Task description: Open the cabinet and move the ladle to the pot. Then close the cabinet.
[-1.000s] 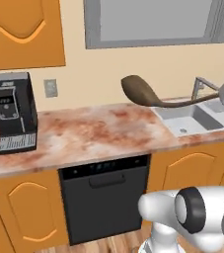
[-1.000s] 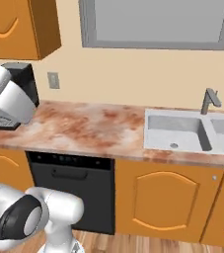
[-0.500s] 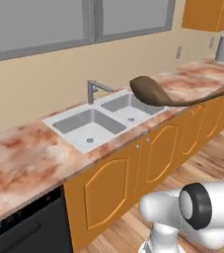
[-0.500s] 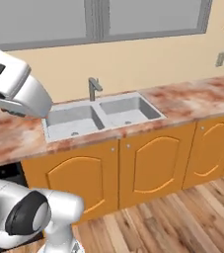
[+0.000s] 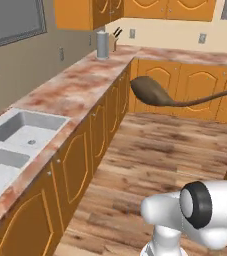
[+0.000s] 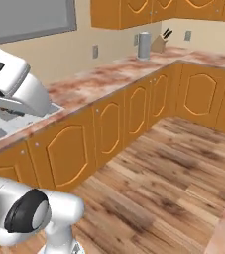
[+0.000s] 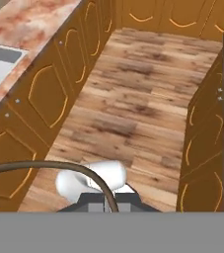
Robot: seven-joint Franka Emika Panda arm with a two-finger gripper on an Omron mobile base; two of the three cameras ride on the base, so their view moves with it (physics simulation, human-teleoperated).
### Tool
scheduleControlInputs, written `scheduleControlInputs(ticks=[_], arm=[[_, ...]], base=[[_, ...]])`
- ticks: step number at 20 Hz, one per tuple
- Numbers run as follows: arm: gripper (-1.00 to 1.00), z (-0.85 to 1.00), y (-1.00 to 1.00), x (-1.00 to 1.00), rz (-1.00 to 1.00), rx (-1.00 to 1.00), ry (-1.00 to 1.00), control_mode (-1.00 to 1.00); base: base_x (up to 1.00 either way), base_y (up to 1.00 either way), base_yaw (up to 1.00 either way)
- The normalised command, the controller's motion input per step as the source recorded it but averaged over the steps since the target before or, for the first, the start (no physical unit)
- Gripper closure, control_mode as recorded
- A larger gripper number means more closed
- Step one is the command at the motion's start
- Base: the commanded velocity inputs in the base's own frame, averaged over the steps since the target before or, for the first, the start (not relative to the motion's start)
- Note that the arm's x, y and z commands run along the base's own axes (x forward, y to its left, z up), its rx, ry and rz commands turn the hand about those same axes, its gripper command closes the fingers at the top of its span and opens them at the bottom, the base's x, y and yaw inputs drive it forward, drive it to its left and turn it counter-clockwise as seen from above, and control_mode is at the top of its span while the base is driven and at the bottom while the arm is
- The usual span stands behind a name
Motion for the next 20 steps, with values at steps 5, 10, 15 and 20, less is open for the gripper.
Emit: scheduleControlInputs(ticks=[5, 10, 15, 20], arm=[[1.0, 0.0, 0.0, 0.0, 0.0, 0.0, 0.0, 1.0], [1.0, 0.0, 0.0, 0.0, 0.0, 0.0, 0.0, 1.0], [1.0, 0.0, 0.0, 0.0, 0.0, 0.0, 0.0, 1.0], [1.0, 0.0, 0.0, 0.0, 0.0, 0.0, 0.0, 1.0]], base=[[0.0, -0.7, -0.77], [0.0, -0.59, -0.75], [0.0, -0.55, -0.77], [0.0, -0.59, -0.77]])
